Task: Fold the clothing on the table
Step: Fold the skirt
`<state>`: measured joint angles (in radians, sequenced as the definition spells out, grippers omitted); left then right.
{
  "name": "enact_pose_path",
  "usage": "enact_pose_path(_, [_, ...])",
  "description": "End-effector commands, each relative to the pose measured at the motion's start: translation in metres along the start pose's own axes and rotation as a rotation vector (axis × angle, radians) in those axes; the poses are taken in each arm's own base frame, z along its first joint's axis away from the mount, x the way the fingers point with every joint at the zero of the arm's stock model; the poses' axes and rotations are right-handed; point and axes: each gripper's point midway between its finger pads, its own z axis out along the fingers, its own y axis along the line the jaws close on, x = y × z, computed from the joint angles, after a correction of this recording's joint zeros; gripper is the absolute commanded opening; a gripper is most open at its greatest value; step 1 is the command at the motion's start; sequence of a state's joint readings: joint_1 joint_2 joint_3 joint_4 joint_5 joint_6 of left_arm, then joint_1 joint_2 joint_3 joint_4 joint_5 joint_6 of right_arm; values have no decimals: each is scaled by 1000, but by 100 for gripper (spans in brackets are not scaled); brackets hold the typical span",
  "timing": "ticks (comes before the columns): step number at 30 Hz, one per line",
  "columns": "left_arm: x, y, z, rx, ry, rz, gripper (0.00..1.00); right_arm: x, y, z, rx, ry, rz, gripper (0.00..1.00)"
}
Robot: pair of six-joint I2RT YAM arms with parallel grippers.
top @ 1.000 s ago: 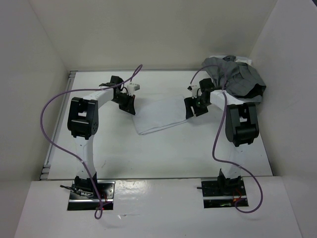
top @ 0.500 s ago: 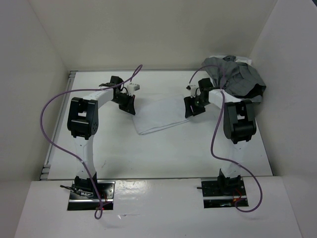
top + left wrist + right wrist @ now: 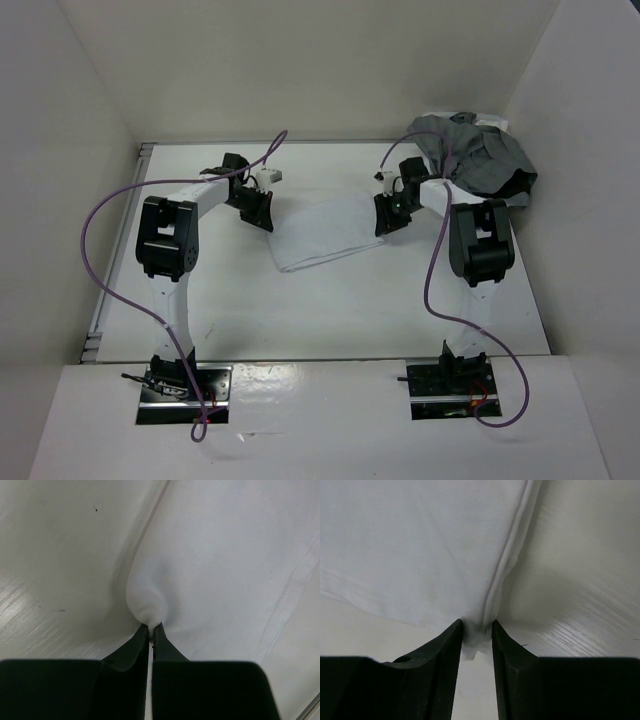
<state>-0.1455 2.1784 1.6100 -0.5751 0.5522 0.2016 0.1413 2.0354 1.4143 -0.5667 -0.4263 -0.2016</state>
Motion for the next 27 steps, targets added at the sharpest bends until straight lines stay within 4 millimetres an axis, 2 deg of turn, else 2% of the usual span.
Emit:
enact_pose_path(1, [15,2,-6,-19,42,-34,0,-4,1,5,-17,-9,-11,34])
enact_pose_path(5, [18,3,-4,-17,50,-39,0,2,5,7,-24,10,-22,27])
enact_pose_path(8, [17,2,-4,-8,47,-39,0,4,11,10,-22,26,-34,18])
enact_pose_path(11, [17,2,-4,-8,47,-39,0,5,5,10,8,37,-32,5])
enact_pose_path(13, [17,2,-4,-8,47,-39,0,-13,3,2,54,7,-58,0])
enact_pose_path(15, [17,2,-4,-8,47,-39,0,-24,-1,-7,98,-14,-69,0])
enact_pose_path(17, [20,3,-1,-6,54,-44,0,-43,-11,-19,169,-43,-81,0])
enact_pose_path(19, [16,3,-2,-8,46,-38,0,-65,-10,-36,216,-91,-115,0])
enact_pose_path(22, [15,5,0,-8,46,-38,0,-84,5,-50,283,-118,-177,0])
enact_pose_path(27, [17,3,2,2,50,-62,0,-95,38,-55,346,-126,-312,0])
